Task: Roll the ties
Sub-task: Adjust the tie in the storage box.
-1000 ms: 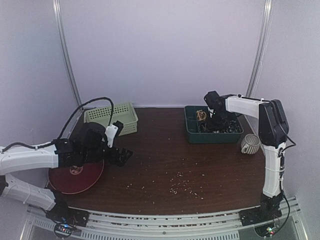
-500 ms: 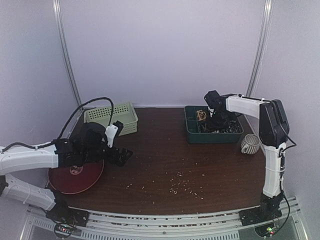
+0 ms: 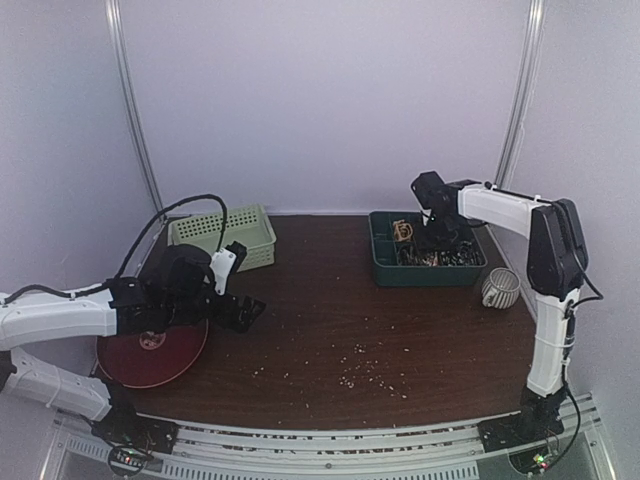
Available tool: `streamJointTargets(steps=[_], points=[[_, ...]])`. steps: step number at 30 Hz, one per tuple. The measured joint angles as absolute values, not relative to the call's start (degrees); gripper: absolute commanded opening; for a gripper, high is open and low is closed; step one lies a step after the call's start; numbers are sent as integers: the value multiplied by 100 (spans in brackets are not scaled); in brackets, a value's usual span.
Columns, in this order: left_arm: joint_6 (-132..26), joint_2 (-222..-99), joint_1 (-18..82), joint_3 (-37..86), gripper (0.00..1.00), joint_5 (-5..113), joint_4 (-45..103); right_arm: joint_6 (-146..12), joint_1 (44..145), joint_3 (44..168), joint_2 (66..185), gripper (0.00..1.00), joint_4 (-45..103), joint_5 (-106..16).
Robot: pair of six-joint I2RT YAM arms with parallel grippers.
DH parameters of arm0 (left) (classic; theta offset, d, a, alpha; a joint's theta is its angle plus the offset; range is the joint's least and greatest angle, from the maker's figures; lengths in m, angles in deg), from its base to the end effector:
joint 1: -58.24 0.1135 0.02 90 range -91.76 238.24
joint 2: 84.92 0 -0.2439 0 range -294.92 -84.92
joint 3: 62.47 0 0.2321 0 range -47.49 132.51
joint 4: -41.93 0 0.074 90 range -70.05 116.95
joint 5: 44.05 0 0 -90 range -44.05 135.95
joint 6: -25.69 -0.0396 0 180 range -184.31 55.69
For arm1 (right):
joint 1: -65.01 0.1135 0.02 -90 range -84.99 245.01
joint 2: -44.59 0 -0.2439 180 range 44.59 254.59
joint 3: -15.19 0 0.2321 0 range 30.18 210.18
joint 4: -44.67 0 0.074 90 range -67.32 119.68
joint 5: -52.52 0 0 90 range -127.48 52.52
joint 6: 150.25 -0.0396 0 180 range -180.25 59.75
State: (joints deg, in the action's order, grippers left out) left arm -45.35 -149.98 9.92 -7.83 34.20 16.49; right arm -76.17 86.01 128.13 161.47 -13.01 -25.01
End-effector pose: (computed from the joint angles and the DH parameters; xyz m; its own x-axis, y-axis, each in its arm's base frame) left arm 0.1635 -0.1715 0.2266 -0.5703 0.1622 -0.8052 0.4612 0.8744 -0.1505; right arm 0.3909 0.1409 0.2160 -0.8596 -0.0431 -0.5092 -0.0191 0.9984 -0.0523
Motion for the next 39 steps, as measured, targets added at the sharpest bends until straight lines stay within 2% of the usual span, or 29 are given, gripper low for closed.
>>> streamJointTargets(steps=[7, 13, 17, 32, 35, 39], points=[[-4535, -14998, 992, -783, 98, 3411, 1640, -7711, 8603, 12649, 15970, 22, -1048, -2396], [-4528, -14959, 992, -783, 98, 3350, 1584, -7746, 8546, 12389, 15968, 15, -762, -2265], [-4526, -14850, 992, -783, 98, 3300, 1546, -7740, 8498, 12273, 15970, 0, -628, -2236], [-4458, -14812, 992, -783, 98, 3263, 1483, -7740, 8413, 12030, 16064, 1, -362, -2274], [-4425, -14812, 992, -781, 98, 3263, 1463, -7740, 8402, 12028, 16062, 8, -359, -2330], [-4345, -14780, 992, -781, 98, 3263, 1352, -7731, 8406, 11969, 15891, 22, -408, -2457]])
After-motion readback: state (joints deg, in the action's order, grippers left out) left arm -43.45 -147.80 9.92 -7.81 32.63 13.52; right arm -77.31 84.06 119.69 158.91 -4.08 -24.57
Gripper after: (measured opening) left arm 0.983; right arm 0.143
